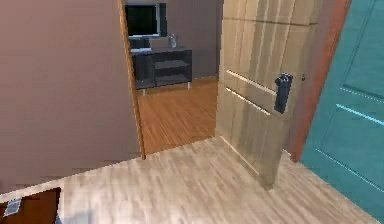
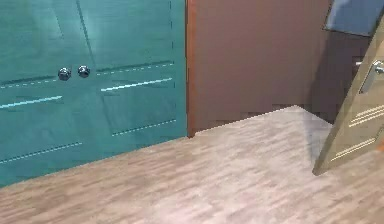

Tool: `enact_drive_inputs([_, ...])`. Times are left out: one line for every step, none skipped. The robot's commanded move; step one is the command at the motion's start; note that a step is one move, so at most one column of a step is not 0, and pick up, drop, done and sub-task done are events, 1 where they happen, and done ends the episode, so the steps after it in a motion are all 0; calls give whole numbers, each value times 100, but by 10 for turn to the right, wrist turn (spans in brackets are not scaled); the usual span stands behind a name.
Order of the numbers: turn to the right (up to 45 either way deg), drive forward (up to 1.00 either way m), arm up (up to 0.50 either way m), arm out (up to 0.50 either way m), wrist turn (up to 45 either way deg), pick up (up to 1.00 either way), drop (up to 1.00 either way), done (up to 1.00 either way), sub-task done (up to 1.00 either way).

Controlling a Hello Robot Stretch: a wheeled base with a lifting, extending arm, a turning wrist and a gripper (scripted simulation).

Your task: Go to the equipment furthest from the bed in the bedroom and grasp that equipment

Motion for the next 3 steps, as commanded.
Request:
enact_drive_inputs([0, 100, 0, 0, 0, 0, 0, 0, 0])
enact_drive_inputs([-30, 0, 0, 0, 0, 0, 0, 0, 0])
enact_drive_inputs([0, 75, 0, 0, 0, 0, 0, 0, 0])
